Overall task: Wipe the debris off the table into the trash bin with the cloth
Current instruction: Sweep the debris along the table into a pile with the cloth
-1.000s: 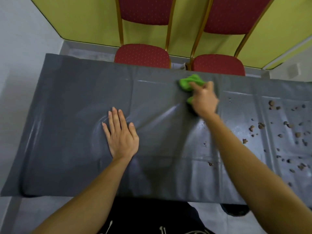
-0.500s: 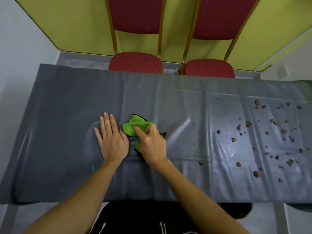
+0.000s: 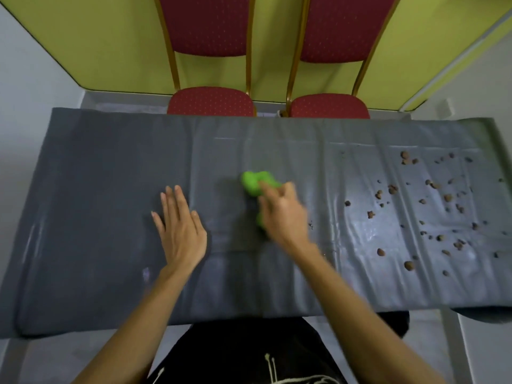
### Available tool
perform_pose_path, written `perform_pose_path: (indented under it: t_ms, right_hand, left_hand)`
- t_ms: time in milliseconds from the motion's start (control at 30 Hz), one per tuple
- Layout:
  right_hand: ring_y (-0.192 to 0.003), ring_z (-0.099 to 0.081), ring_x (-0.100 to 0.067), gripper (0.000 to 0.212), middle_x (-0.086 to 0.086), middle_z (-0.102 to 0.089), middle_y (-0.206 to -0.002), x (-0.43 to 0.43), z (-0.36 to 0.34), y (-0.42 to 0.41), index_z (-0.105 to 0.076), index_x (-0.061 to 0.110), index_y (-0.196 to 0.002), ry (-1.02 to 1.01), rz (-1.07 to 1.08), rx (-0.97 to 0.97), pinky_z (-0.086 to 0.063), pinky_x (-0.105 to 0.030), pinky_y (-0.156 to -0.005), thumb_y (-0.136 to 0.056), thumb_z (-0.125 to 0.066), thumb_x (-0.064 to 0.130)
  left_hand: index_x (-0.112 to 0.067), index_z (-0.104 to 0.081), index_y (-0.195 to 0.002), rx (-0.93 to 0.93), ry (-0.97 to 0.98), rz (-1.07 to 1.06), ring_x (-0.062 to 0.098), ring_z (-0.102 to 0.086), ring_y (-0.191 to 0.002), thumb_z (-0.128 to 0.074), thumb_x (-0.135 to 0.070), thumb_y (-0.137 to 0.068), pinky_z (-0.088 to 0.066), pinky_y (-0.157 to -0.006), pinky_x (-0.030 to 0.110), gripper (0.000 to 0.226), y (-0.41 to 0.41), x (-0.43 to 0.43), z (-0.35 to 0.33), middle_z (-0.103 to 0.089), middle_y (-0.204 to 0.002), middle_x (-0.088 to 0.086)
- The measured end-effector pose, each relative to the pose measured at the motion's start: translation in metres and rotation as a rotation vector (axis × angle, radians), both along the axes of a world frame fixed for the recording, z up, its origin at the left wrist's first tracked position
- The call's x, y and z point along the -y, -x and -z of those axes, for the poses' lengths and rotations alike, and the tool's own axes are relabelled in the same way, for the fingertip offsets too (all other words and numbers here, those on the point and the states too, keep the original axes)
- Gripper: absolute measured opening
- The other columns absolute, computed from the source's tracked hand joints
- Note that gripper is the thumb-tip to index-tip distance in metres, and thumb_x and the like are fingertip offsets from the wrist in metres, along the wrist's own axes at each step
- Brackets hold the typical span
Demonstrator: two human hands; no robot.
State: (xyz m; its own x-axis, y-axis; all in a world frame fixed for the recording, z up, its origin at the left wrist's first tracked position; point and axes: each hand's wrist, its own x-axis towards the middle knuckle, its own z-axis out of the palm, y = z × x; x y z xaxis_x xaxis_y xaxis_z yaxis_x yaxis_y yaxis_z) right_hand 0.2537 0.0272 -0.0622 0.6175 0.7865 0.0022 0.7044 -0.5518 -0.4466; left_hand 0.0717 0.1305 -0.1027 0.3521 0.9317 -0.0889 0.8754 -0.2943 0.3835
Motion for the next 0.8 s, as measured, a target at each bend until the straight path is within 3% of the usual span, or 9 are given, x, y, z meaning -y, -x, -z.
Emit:
perform_pose_path:
  t_ms: [100,167,267,367,467,567,667,800]
  right_hand:
    - [-0.069,-0.061,-0.035,0.037,-0.011,-0.048,-0.098,0.007,0.002,0.07,-0.059,0.029,-0.123,0.118,-0.326,-0.034,-0.036,-0.033,-0.048,-0.085,-0.059,0.028]
    - [-0.067,-0.06,-0.033,0.047,-0.009,-0.048,-0.097,0.019,0.006,0.074,-0.058,0.032,-0.124,0.142,-0.369,-0.077,-0.034,-0.03,-0.046,-0.078,-0.063,0.026]
    - [-0.067,-0.061,-0.033,0.05,-0.007,-0.049,-0.1,0.043,0.009,0.035,-0.058,0.041,-0.124,0.147,-0.228,-0.053,-0.048,-0.036,-0.048,-0.077,-0.062,0.025]
    - [-0.079,-0.063,-0.039,0.05,-0.011,-0.048,-0.114,0.08,0.012,-0.03,-0.054,0.042,-0.13,0.2,0.045,0.014,-0.056,-0.044,-0.066,-0.083,-0.06,0.028]
    - [-0.089,-0.059,-0.041,0.044,-0.016,-0.045,-0.115,0.113,0.01,-0.079,-0.051,0.037,-0.135,0.208,0.335,-0.01,-0.05,-0.045,-0.077,-0.093,-0.052,0.026]
    - [-0.094,-0.058,-0.043,0.037,-0.019,-0.048,-0.115,0.105,0.002,-0.067,-0.053,0.028,-0.133,0.206,0.383,-0.015,-0.047,-0.044,-0.081,-0.096,-0.046,0.027]
    - [-0.089,-0.06,-0.043,0.037,-0.02,-0.051,-0.108,0.077,0.002,0.001,-0.053,0.026,-0.131,0.135,0.221,-0.03,-0.052,-0.045,-0.08,-0.095,-0.047,0.031]
    - [-0.077,-0.059,-0.042,0.049,-0.016,-0.048,-0.112,0.063,0.009,0.114,-0.045,0.024,-0.139,0.198,-0.178,-0.056,-0.052,-0.045,-0.061,-0.09,-0.051,0.028]
  left_hand:
    - [-0.003,-0.016,-0.155,-0.018,-0.031,0.103,0.026,-0.009,-0.153,-0.022,-0.025,-0.094,-0.004,-0.122,0.051,0.065,0.011,0.046,0.002,-0.012,-0.164,0.013]
    - [-0.002,-0.021,-0.154,-0.072,-0.038,0.186,0.027,-0.012,-0.152,-0.023,-0.027,-0.095,-0.012,-0.121,0.054,0.063,0.024,0.069,0.01,-0.013,-0.164,0.014]
    - [-0.001,-0.023,-0.153,-0.116,-0.062,0.234,0.027,-0.011,-0.152,-0.023,-0.031,-0.099,-0.015,-0.121,0.054,0.062,0.037,0.076,0.018,-0.012,-0.164,0.014]
    - [-0.002,-0.019,-0.154,-0.109,-0.038,0.234,0.026,-0.005,-0.153,-0.019,-0.031,-0.099,-0.01,-0.122,0.053,0.062,0.034,0.075,0.018,-0.006,-0.165,0.013]
    - [0.0,-0.015,-0.154,-0.073,-0.008,0.209,0.027,-0.002,-0.153,-0.018,-0.03,-0.099,-0.008,-0.123,0.053,0.062,0.035,0.08,0.013,-0.002,-0.165,0.013]
    - [0.002,-0.015,-0.153,-0.045,-0.015,0.175,0.029,-0.003,-0.153,-0.019,-0.028,-0.099,-0.008,-0.122,0.054,0.062,0.047,0.091,0.007,-0.004,-0.164,0.016]
    - [0.002,-0.018,-0.153,-0.044,-0.013,0.196,0.03,-0.005,-0.153,-0.019,-0.027,-0.098,-0.011,-0.122,0.054,0.061,0.061,0.108,0.008,-0.006,-0.164,0.016]
    - [0.003,-0.025,-0.151,-0.089,-0.084,0.242,0.032,-0.015,-0.151,-0.026,-0.024,-0.099,-0.02,-0.119,0.056,0.059,0.072,0.118,0.016,-0.015,-0.162,0.019]
